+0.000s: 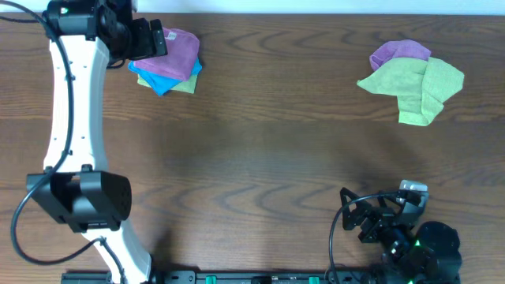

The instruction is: Fold the cloth

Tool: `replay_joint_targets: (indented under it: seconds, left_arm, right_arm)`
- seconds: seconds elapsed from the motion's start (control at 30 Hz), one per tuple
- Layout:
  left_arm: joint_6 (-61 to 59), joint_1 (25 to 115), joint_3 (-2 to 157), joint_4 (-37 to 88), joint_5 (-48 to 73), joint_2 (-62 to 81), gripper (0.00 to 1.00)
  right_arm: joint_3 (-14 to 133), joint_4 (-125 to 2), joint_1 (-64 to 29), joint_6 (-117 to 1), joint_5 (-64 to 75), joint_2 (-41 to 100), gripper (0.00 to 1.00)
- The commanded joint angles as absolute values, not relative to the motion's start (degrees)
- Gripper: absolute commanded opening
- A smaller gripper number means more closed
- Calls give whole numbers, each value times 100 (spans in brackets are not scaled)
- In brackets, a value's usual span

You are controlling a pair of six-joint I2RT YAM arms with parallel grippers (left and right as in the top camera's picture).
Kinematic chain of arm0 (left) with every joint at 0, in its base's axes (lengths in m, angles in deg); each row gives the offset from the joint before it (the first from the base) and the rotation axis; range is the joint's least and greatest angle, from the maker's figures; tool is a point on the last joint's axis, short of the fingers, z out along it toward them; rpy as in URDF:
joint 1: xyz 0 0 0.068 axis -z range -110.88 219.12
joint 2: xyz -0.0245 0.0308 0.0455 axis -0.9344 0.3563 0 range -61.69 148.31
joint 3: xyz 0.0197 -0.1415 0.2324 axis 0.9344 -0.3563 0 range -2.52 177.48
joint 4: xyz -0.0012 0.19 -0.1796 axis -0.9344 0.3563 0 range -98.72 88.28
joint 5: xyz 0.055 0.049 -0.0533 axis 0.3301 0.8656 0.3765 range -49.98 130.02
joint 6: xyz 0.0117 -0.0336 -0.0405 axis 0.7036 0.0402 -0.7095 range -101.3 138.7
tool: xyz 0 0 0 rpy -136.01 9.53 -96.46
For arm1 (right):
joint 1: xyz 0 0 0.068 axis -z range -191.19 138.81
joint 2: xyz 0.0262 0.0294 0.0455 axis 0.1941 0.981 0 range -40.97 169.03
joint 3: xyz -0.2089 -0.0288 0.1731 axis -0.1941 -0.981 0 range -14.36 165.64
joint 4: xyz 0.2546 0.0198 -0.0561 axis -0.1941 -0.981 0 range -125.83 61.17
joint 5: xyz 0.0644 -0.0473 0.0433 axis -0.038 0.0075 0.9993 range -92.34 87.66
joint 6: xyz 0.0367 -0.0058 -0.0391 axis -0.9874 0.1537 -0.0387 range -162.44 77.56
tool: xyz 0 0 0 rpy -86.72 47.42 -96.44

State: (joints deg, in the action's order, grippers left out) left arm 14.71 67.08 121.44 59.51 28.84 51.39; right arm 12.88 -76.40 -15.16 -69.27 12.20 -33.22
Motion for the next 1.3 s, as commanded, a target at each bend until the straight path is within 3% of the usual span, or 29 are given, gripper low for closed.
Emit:
replay_joint_targets:
  seconds: [0.0, 0.77, 1.27]
  left_arm:
    - [1661, 6691, 11844, 5876, 3017, 4597, 95]
    - [1661, 6691, 5517, 2709, 3608, -570, 95]
    - [1749, 6691, 2144, 2451, 3903, -4323, 95]
  right_arm:
    - [1277, -7646, -1481, -7026, 1203, -3357, 99]
    - [1279, -7644, -1481, -7026, 1203, -3357, 99]
    - [1277, -7644, -1481, -7026, 1203, -3357, 99]
